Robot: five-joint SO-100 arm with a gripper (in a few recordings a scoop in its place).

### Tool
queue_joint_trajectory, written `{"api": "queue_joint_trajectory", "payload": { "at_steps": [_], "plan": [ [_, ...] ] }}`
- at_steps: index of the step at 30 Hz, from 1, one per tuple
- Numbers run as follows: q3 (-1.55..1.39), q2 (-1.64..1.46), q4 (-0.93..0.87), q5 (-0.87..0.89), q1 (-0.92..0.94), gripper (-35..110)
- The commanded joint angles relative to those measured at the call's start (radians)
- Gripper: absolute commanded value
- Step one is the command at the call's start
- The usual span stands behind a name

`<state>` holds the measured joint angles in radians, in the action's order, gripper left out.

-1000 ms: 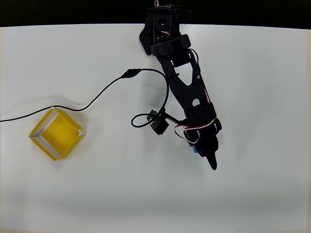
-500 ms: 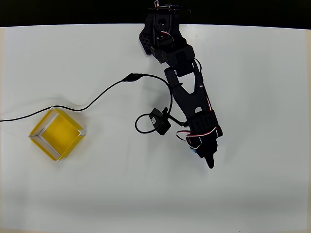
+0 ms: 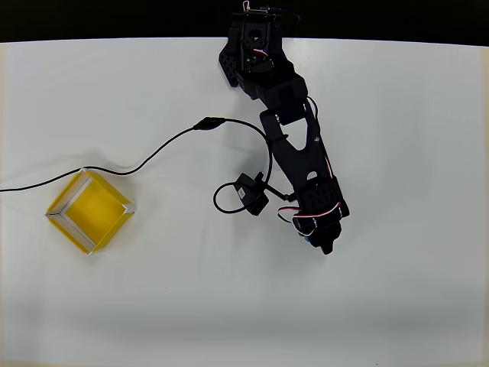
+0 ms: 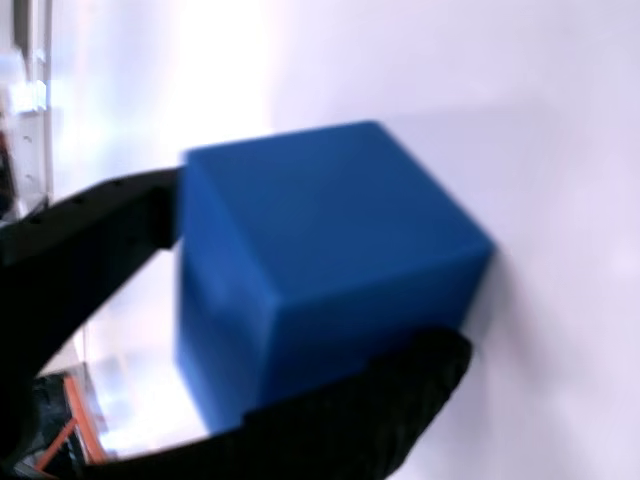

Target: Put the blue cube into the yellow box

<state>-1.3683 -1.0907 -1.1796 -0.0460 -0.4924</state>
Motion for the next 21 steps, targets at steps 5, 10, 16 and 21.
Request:
{"api": "queue_joint_trajectory", "payload": {
  "at_steps": [5,10,16,21],
  "plan": [
    [0.069,-0.057,0.009,-0.049,-0.028,23],
    [0.051,-0.077,0.015,-0.095,-0.031,18],
    [-0.003,-0.144,0.021,-0.175,0.005,15],
    [-0.037,-0.247,-0.005,-0.281,0.066,15]
  ]
}}
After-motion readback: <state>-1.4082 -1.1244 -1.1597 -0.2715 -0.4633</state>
